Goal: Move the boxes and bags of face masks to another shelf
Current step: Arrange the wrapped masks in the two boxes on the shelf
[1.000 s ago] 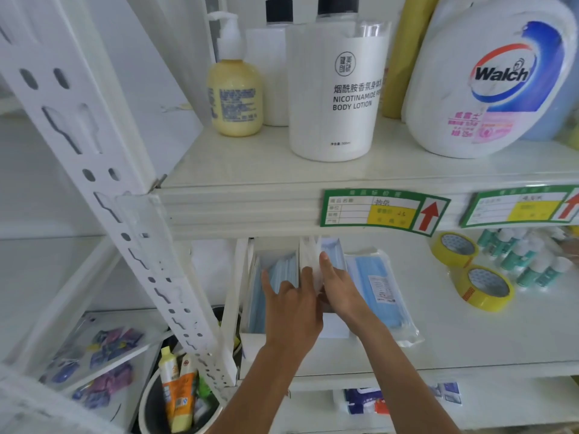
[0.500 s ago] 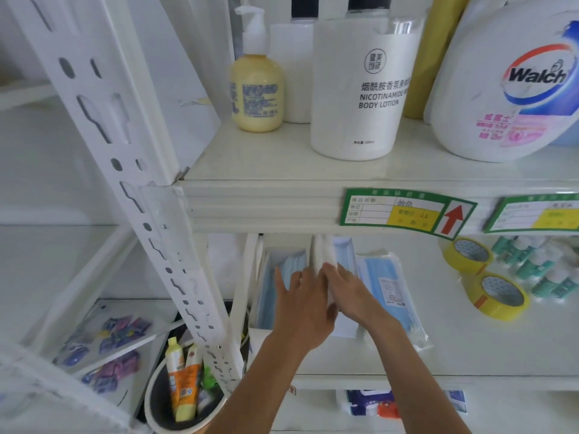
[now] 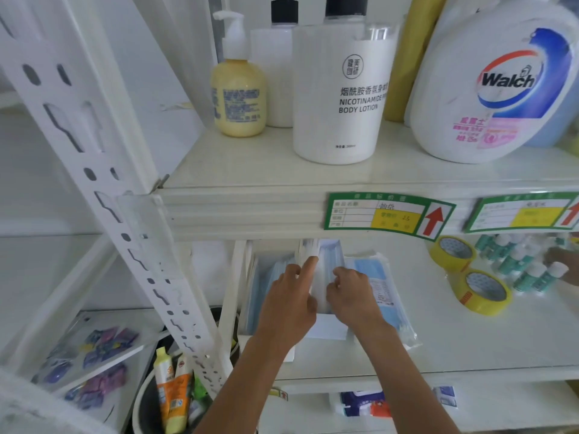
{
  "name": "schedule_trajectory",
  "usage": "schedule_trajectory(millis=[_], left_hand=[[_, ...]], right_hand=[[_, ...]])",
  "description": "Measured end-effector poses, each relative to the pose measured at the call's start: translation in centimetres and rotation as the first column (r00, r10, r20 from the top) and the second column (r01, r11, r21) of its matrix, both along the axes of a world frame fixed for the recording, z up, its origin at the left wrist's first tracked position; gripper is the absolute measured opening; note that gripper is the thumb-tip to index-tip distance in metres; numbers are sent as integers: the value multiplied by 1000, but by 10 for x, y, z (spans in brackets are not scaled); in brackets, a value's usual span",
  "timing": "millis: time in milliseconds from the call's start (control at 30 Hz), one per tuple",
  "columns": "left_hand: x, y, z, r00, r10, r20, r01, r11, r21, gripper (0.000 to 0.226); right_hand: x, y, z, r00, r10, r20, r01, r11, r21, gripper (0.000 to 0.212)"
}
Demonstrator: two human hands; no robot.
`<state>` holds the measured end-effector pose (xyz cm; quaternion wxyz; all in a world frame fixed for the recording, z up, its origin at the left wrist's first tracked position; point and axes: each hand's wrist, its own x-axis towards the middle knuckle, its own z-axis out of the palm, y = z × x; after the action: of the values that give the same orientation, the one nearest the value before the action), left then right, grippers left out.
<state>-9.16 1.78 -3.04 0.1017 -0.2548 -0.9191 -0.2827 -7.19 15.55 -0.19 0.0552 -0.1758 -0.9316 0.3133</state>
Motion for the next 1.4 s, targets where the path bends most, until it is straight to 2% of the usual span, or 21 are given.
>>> schedule_trajectory(millis=[133, 300, 500, 567, 667, 800, 900, 967, 1100, 1200, 1267, 1400], left_hand=[[3, 7, -2, 1000, -7, 23, 7, 1000, 3, 63], [5, 8, -6, 995, 75, 60, -79, 995, 59, 69], [5, 10, -6, 985, 155, 81, -167, 970, 175, 58], [6, 11, -4, 980, 168, 109, -188, 956, 223, 57], [8, 15, 2, 971, 195, 138, -228, 928, 295, 57], [9, 24, 6, 986, 141, 86, -162, 933, 323, 50], [10, 26, 1, 993, 97, 66, -106, 981, 164, 43], [9, 23, 0, 995, 82, 60, -88, 990, 113, 44], [3, 18, 8, 980, 102, 170, -142, 960, 241, 45], [0, 24, 13, 971, 189, 147, -226, 926, 302, 38], [5, 30, 10, 973, 186, 138, -222, 919, 325, 30], [14, 35, 1, 971, 181, 158, -210, 958, 196, 32]], right_hand=[[-4, -14, -2, 993, -8, 116, -4, 995, 103, 6], [-14, -19, -5, 982, -11, 188, -21, 986, 167, 18], [-20, -25, -3, 963, 1, 269, -71, 966, 249, 30], [-18, -21, -1, 967, -3, 255, -58, 971, 234, 25], [-16, -14, -1, 983, -35, 178, 16, 994, 110, 20], [-13, -5, 1, 993, -115, 39, 116, 993, -17, 19], [-12, 0, -4, 999, -48, 19, 48, 999, 15, 21], [-11, 0, -7, 1000, -22, -1, 22, 999, 26, 24], [-12, 0, -7, 994, -95, -63, 94, 995, -16, 19], [-15, 3, -7, 988, -121, -93, 117, 992, -41, 17], [-15, 5, -8, 991, -108, -77, 108, 994, -15, 16], [-15, 6, -11, 997, -70, -22, 71, 995, 74, 16]])
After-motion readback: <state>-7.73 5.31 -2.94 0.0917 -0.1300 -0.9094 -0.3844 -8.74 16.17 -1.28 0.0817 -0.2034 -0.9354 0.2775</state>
